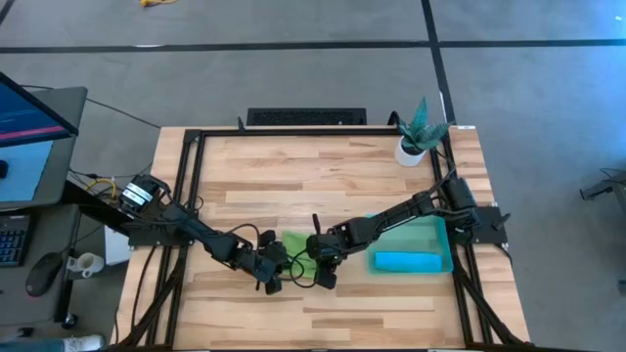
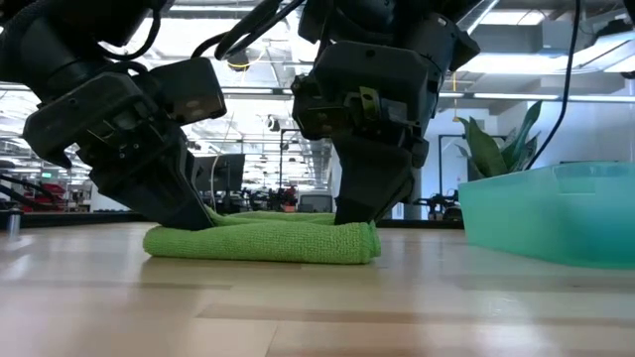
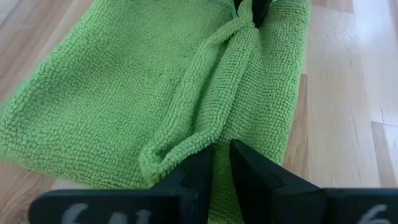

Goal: Roll microfiber towels into tight, uniform cylinder then place into a basket
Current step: Roll the green microfiber towel

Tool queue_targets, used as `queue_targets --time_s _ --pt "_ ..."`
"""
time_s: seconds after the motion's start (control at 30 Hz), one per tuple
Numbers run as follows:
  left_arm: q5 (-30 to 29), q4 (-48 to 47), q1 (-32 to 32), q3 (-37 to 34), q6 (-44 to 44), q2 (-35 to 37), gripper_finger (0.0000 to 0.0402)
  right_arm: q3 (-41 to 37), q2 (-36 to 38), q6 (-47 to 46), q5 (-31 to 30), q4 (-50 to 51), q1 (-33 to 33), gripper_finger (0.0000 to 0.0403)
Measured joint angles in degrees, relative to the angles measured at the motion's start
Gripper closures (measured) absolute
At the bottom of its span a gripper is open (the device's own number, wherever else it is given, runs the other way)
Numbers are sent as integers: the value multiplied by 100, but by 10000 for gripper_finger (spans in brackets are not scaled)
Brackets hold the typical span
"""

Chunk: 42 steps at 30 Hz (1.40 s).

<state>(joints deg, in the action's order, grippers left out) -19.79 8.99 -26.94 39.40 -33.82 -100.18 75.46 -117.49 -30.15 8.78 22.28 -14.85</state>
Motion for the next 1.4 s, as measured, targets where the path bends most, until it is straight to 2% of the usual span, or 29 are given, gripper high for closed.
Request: queue_targets --time_s 0.13,0.33,0.5,0.67,0.87,1.17,1.27,1.4 --pt "2 -16 0 -2 -49 -4 347 0 0 44 -7 0 -17 354" --pt "4 -44 0 -6 -252 -9 347 0 -2 61 -94 -1 -40 291" --pt "33 -26 7 -4 -315 -15 347 5 64 71 308 224 196 246" --pt "58 -2 81 -7 -763 -17 347 -4 225 648 320 775 337 232" --pt "49 1 125 -9 -1124 -17 347 -15 328 1117 119 1351 239 235" --pt "27 84 140 -16 -1250 -17 347 -5 701 1210 -740 1452 -271 240" --pt "15 94 140 -15 -1248 -17 347 -11 970 1478 -1480 1384 -525 239" --pt "-9 104 140 -15 -1099 -20 347 -109 1084 2042 -2742 658 -889 239"
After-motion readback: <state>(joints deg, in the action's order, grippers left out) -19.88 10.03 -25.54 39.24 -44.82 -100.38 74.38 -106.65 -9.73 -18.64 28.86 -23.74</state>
